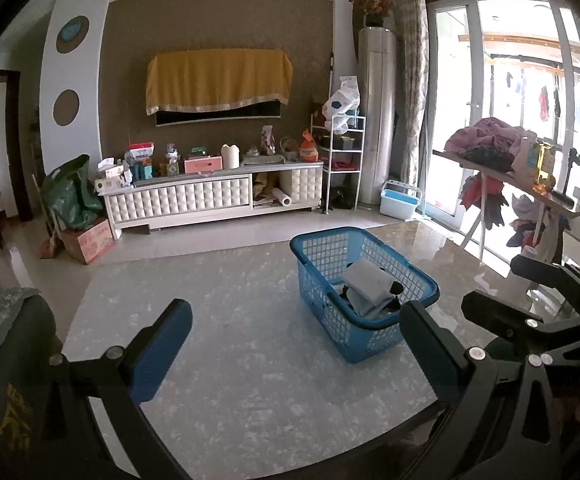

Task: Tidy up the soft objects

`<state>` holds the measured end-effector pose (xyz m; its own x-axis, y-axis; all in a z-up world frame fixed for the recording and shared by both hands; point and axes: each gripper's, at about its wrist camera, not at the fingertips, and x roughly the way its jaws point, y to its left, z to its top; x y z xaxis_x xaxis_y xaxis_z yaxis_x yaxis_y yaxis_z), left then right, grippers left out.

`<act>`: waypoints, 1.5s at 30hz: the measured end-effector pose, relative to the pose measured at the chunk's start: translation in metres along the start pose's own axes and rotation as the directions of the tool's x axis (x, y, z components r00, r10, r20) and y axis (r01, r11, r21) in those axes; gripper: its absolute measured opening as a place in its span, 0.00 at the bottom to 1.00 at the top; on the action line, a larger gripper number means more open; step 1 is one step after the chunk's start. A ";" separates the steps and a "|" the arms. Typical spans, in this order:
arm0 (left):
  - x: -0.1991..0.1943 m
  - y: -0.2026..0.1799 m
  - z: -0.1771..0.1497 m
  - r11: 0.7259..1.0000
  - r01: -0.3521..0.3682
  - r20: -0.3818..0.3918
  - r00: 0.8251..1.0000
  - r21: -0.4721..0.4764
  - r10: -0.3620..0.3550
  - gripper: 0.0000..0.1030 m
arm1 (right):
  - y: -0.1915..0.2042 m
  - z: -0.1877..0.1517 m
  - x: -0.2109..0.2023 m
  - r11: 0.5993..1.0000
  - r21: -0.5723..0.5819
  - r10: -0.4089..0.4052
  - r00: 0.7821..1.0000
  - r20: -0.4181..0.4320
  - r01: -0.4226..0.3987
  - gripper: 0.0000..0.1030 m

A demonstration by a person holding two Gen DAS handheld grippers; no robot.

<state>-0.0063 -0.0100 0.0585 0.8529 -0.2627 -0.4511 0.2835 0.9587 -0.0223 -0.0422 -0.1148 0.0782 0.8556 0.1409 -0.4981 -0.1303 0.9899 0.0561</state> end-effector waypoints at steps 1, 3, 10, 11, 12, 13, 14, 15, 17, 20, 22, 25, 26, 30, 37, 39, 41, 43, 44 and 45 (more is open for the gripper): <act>-0.002 -0.001 -0.001 1.000 -0.002 0.002 1.000 0.002 0.002 1.00 | 0.000 0.000 -0.001 1.000 0.000 0.001 1.000 0.001 -0.001 1.00; -0.004 -0.002 0.000 1.000 -0.003 0.004 1.000 0.003 0.003 1.00 | -0.001 0.001 -0.001 1.000 0.000 0.001 1.000 0.003 -0.001 1.00; -0.012 -0.002 -0.002 1.000 -0.007 0.015 1.000 0.006 0.007 1.00 | -0.001 0.000 -0.006 1.000 0.000 0.004 1.000 0.022 -0.004 1.00; -0.012 -0.003 -0.003 1.000 -0.007 0.013 1.000 0.004 0.007 1.00 | 0.000 -0.001 -0.006 1.000 0.000 0.002 1.000 0.022 -0.002 1.00; -0.012 -0.003 -0.003 1.000 -0.007 0.012 1.000 0.004 0.007 1.00 | 0.001 -0.001 -0.006 1.000 -0.001 0.003 1.000 0.020 -0.003 1.00; -0.012 -0.002 -0.003 1.000 -0.005 0.015 1.000 0.004 0.005 1.00 | 0.000 -0.001 -0.006 1.000 -0.002 0.002 1.000 0.019 -0.002 1.00; -0.012 -0.002 -0.003 1.000 -0.003 0.014 1.000 0.004 0.003 1.00 | 0.001 -0.001 -0.007 1.000 -0.003 0.001 1.000 0.020 -0.001 1.00; -0.012 -0.002 -0.003 1.000 0.000 0.013 1.000 0.001 0.000 1.00 | 0.001 -0.001 -0.007 1.000 -0.005 0.002 1.000 0.022 -0.002 1.00; -0.015 -0.002 -0.004 1.000 0.007 0.012 1.000 -0.005 -0.007 1.00 | 0.002 0.000 -0.008 1.000 -0.005 0.003 1.000 0.025 -0.003 1.00; -0.018 -0.003 -0.004 1.000 0.011 0.020 1.000 -0.006 -0.011 1.00 | 0.002 -0.001 -0.010 1.000 -0.005 0.005 1.000 0.030 -0.005 1.00; -0.020 -0.005 -0.004 1.000 0.011 0.024 1.000 -0.002 -0.011 1.00 | 0.001 -0.001 -0.011 1.000 -0.004 0.004 1.000 0.031 -0.004 1.00; -0.023 -0.006 -0.005 1.000 0.003 0.034 0.999 0.001 -0.003 1.00 | 0.001 -0.001 -0.011 1.000 -0.005 0.003 1.000 0.031 -0.003 1.00; -0.024 -0.006 -0.005 1.000 -0.001 0.037 0.999 0.003 0.001 1.00 | 0.001 -0.001 -0.011 1.000 -0.006 0.006 1.000 0.030 -0.006 1.00; -0.027 -0.007 -0.005 1.000 -0.007 0.037 0.999 0.010 0.007 1.00 | 0.000 -0.002 -0.011 1.000 -0.005 0.004 1.000 0.023 -0.004 1.00; -0.030 -0.010 -0.003 1.000 -0.003 0.042 0.999 0.010 0.003 1.00 | 0.000 0.000 -0.014 1.000 -0.005 0.002 1.000 0.030 -0.002 1.00; -0.031 -0.010 -0.003 1.000 -0.002 0.041 0.999 0.010 0.002 1.00 | 0.000 -0.001 -0.014 1.000 -0.004 0.001 1.000 0.030 -0.001 1.00; -0.031 -0.009 -0.002 1.000 -0.001 0.042 0.999 0.009 0.000 1.00 | 0.000 -0.001 -0.014 1.000 -0.005 0.003 1.000 0.031 -0.003 1.00; -0.032 -0.009 -0.002 1.000 -0.001 0.042 0.999 0.007 0.001 1.00 | 0.000 0.000 -0.015 1.000 -0.004 0.002 0.999 0.032 -0.002 1.00; -0.032 -0.009 -0.002 1.000 -0.001 0.042 0.999 0.007 0.000 1.00 | -0.001 -0.001 -0.014 1.000 -0.005 0.003 1.000 0.030 -0.002 1.00; -0.032 -0.009 -0.002 1.000 -0.001 0.042 0.999 0.009 0.001 1.00 | 0.000 -0.001 -0.015 1.000 -0.006 0.002 1.000 0.031 -0.002 1.00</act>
<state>-0.0372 -0.0097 0.0710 0.8706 -0.2664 -0.4136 0.2865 0.9580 -0.0140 -0.0549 -0.1171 0.0849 0.8703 0.1433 -0.4711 -0.1347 0.9895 0.0521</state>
